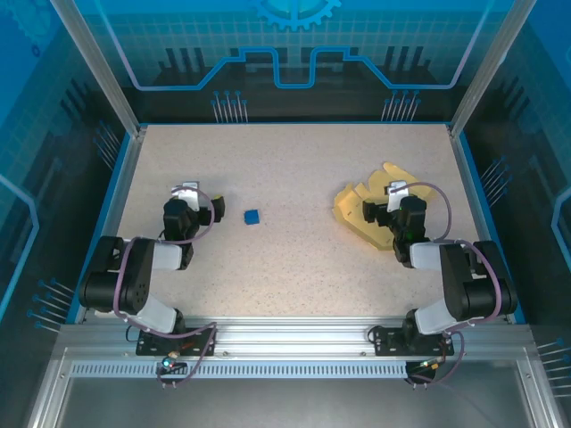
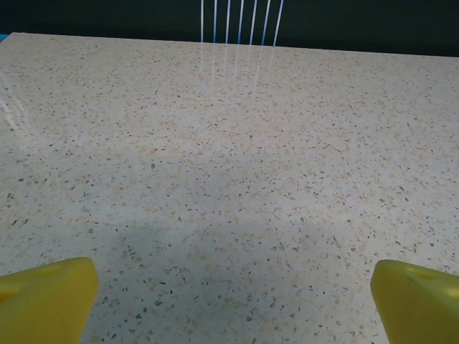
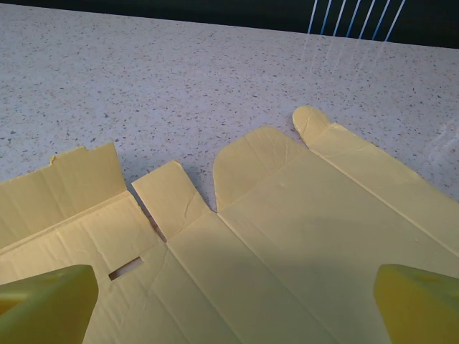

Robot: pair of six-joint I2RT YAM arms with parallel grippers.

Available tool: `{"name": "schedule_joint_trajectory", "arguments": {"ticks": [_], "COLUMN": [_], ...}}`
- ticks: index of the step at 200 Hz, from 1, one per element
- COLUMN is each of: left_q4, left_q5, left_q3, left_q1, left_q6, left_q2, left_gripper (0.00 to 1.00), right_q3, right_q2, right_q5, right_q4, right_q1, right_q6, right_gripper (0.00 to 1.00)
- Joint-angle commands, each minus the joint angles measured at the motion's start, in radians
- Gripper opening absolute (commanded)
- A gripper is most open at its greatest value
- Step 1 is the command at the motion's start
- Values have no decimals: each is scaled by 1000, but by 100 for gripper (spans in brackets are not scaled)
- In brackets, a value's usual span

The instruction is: Fold the paper box

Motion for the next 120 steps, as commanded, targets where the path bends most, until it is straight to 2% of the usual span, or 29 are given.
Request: {"name": "schedule_joint_trajectory", "arguments": {"ticks": [1,120], "left_q4": [12,12], "left_q5": [-6,-6], "left_q3": [1,2], "left_q1": [-3,-3], "left_q6": [11,10], "left_q2": [7,7], "left_gripper": [99,99], "right_q3": [18,20], "right_q2": [10,10], "right_q5": [-14,-32], "right_q4": [4,1], "right_q1": [5,-4], "right_q6": [-9,-6], "right_gripper": [100,100]}}
